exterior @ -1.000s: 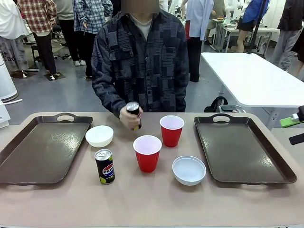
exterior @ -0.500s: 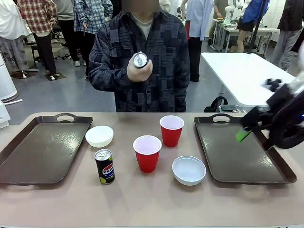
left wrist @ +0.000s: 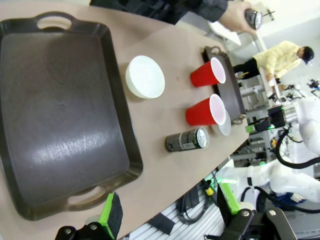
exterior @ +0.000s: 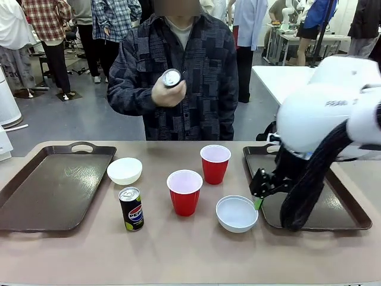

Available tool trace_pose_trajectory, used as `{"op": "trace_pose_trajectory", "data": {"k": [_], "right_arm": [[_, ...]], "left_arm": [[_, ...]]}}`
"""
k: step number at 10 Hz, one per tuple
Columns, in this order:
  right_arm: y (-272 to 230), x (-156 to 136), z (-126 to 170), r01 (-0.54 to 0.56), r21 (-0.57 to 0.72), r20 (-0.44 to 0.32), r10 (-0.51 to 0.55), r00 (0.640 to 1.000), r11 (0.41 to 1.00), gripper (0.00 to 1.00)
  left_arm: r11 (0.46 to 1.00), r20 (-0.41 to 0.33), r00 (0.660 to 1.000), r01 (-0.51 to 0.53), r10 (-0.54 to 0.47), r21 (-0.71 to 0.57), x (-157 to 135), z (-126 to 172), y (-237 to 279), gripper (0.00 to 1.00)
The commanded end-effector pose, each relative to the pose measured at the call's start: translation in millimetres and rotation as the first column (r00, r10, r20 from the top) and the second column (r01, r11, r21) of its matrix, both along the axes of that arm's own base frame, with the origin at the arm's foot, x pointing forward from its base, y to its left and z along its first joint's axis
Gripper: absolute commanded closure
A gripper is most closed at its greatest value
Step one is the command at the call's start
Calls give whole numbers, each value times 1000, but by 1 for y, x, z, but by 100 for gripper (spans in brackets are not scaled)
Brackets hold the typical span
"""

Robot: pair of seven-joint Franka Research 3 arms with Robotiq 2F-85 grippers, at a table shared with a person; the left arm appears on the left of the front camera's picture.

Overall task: Prepare tableware on both trays.
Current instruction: Pick up a Picnic Bowl from the table and place it on a Handle tray.

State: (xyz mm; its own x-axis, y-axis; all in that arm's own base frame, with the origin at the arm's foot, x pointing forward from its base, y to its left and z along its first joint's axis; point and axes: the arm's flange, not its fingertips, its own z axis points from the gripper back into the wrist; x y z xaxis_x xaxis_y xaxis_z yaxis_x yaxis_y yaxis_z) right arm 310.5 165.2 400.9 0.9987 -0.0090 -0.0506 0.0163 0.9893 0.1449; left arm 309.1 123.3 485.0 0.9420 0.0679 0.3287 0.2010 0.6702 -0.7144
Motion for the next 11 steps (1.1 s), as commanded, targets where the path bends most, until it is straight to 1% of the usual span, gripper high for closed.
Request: {"op": "trace_pose_trajectory", "data": {"k": [1,2,5,6,7,9,11], "right_arm": [[-6,16,16,-70,61,31,69,997,996,0],[0,0,0,0,0,0,0,1000,1000,0],[0,0,0,0,0,0,0,1000,1000,0],[1,9,3,-17,27,4,17,1000,999,0],[15,18,-5,-45,-33,37,46,998,998,0],[41,33,-16,-48,-88,104,57,993,995,0],[35,47,-32,-62,-137,167,85,982,989,0]], "left_arm": [[1000,3,1000,0,0,-9,0,0,1,0],[1000,3,1000,0,0,-9,0,0,1,0],[1000,3,1000,0,0,-9,0,0,1,0],[1000,3,1000,0,0,-9,0,0,1,0],[1000,3,1000,0,0,-9,0,0,1,0],[1000,3,1000,0,0,-9,0,0,1,0],[1000,3,1000,0,0,-9,0,0,1,0]]}}
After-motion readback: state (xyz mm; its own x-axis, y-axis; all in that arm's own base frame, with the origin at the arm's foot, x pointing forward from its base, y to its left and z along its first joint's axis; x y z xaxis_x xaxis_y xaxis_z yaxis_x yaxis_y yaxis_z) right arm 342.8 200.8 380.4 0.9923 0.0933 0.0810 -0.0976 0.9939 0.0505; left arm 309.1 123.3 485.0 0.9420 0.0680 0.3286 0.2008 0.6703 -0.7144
